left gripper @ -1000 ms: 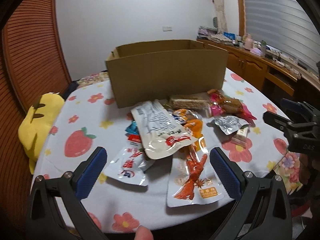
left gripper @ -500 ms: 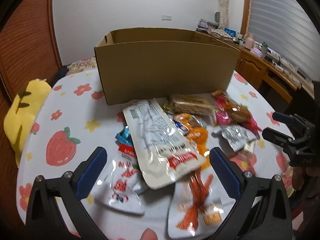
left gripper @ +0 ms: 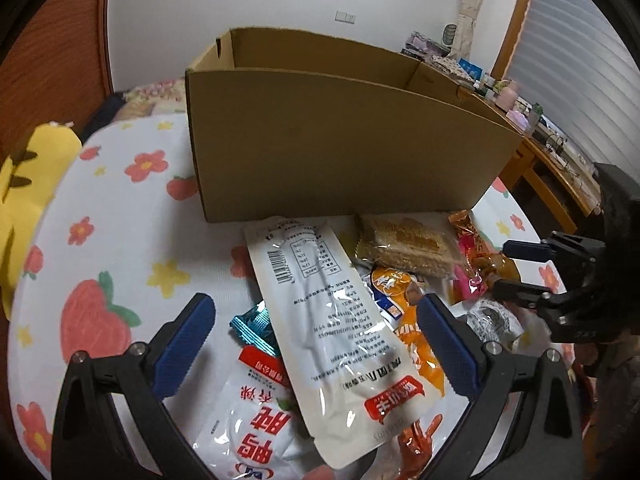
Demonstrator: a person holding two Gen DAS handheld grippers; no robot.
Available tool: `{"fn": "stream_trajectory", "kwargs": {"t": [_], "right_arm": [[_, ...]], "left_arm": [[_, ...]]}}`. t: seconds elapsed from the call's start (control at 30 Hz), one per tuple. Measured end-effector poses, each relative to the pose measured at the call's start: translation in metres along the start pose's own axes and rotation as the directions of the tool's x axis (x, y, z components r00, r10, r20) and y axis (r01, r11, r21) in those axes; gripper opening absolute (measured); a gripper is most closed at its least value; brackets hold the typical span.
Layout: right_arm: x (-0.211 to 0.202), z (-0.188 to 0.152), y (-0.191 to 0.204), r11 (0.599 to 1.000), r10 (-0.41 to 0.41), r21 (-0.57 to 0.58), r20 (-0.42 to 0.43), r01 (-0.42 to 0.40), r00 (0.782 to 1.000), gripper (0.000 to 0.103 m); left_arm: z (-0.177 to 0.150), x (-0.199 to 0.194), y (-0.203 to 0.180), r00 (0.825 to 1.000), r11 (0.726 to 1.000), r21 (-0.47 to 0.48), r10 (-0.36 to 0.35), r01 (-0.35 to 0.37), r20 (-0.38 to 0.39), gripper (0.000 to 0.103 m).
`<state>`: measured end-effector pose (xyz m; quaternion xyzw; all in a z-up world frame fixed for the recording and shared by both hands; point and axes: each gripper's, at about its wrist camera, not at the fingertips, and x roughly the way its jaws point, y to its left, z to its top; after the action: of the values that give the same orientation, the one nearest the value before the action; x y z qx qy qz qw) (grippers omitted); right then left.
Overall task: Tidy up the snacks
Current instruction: 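Grasp the white duck-neck pouch with left tool while right tool grasps pink pastry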
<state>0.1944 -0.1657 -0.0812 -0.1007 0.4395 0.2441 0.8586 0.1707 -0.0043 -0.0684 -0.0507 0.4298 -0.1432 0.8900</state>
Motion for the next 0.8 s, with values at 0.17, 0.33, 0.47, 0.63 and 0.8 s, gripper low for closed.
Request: {"fn": "stream_trajectory", "kwargs": {"t": [0.17, 0.33, 0.47, 0.63, 0.8], "right_arm": [[0.012, 0.002, -0.002, 0.999, -0.016, -0.041, -0.050, 0.014, 0.999, 0.063], [0.023, 0.000, -0.005, 0.997, -0.057, -0.049, -0.061, 0.054, 0.996, 0.060], [0.031, 0.003, -0.016, 0.999, -0.046, 0.000, -0.061, 0.046, 0.997, 0.052], [0.027, 0.001, -0.017, 0.998, -0.055, 0.014, -0.022, 0.056, 0.998, 0.049], [0.021, -0.004, -0.008, 0.999, -0.048, 0.017, 0.006, 0.048, 0.999, 0.047]], "left_arm": [[0.006, 0.011, 0.006, 0.999, 0.999, -0.028, -0.019, 0.017, -0.045, 0.095], [0.009, 0.022, 0.010, 0.996, 0.998, -0.054, -0.027, 0.023, -0.082, 0.093], [0.014, 0.032, 0.007, 0.995, 0.999, -0.033, -0.009, 0.006, -0.101, 0.093], [0.016, 0.044, 0.009, 0.991, 0.999, -0.041, -0.003, -0.002, -0.132, 0.082], [0.018, 0.044, 0.010, 0.991, 0.999, -0.052, -0.013, 0.006, -0.130, 0.075]]}}
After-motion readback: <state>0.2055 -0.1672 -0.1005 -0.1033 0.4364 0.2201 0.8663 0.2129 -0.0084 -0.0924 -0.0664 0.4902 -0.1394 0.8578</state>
